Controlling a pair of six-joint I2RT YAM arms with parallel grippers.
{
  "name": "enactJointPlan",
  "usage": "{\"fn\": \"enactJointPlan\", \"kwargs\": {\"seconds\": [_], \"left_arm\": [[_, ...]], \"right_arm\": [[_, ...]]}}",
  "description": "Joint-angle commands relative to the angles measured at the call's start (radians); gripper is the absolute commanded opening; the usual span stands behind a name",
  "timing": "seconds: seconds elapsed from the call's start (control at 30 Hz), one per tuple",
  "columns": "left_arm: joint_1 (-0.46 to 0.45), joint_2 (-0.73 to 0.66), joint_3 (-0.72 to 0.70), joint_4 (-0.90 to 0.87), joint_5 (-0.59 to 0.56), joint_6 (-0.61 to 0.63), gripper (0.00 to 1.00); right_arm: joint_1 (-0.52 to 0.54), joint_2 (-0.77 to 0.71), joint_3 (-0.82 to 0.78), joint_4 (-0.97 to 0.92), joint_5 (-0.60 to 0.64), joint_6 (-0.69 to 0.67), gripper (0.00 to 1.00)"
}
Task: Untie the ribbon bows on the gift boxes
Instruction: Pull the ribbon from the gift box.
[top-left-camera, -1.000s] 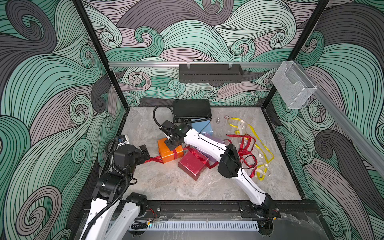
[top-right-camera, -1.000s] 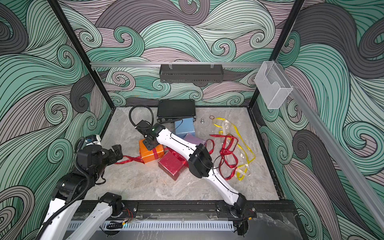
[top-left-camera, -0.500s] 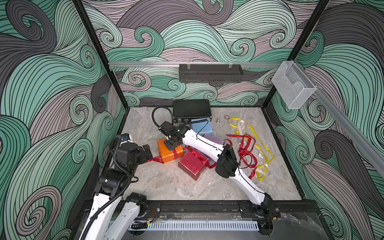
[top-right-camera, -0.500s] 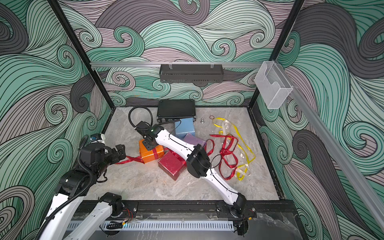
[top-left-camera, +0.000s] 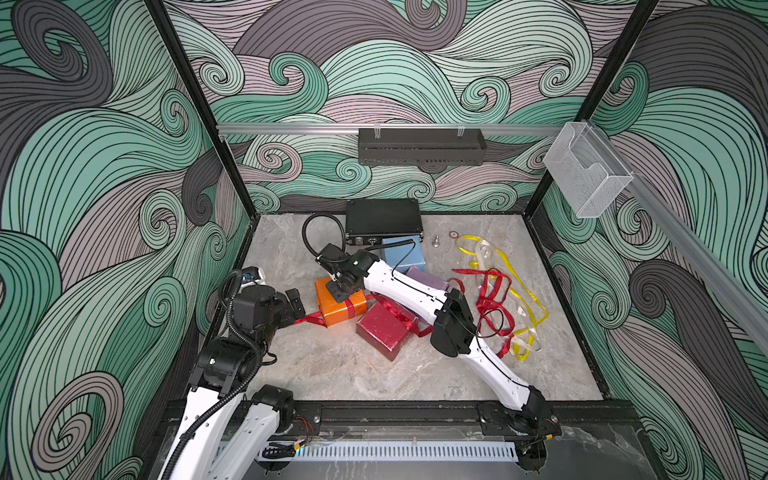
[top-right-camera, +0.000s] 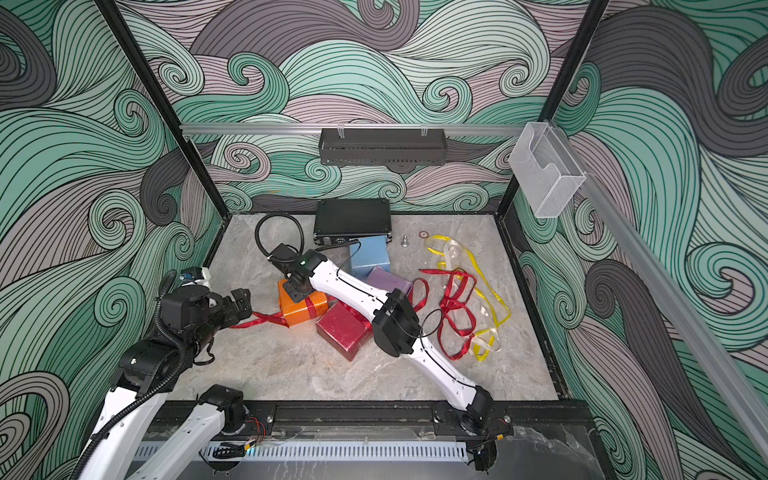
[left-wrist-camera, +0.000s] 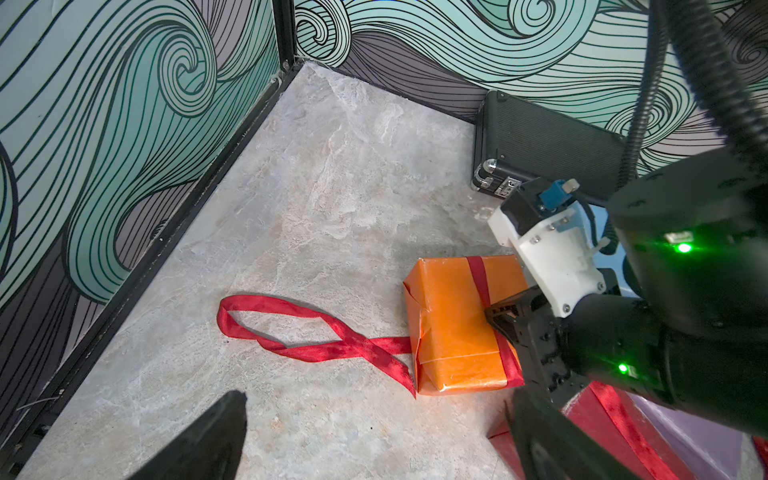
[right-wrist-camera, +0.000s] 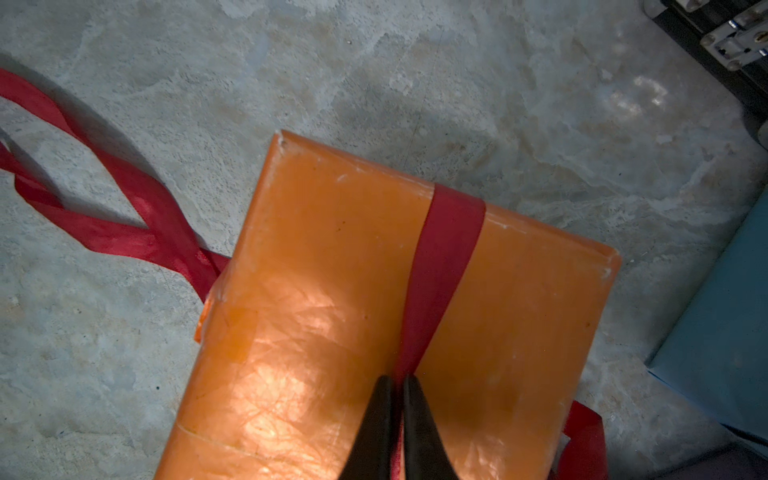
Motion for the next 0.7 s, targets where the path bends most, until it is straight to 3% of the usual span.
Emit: {"fn": "enactJointPlan", "kwargs": {"seconds": [0.0, 0.3, 0.67], "left_arm": [[-0.004, -0.014, 0.004, 0.007, 0.000, 0.003, 0.99], [-0.004, -0.017, 0.002, 0.009, 0.006, 0.002, 0.99], [-0.004, -0.039, -0.002, 0.017, 0.029, 0.006, 0.99]], "right_arm": [[-0.005, 0.024, -0.041, -0.049, 0.000, -0.004, 0.02], [-0.018, -0.064, 0.023, -0.050, -0.059, -0.005, 0.00], [-0.084, -0.153, 0.209, 0.009, -0.235, 0.025, 0.00]]}}
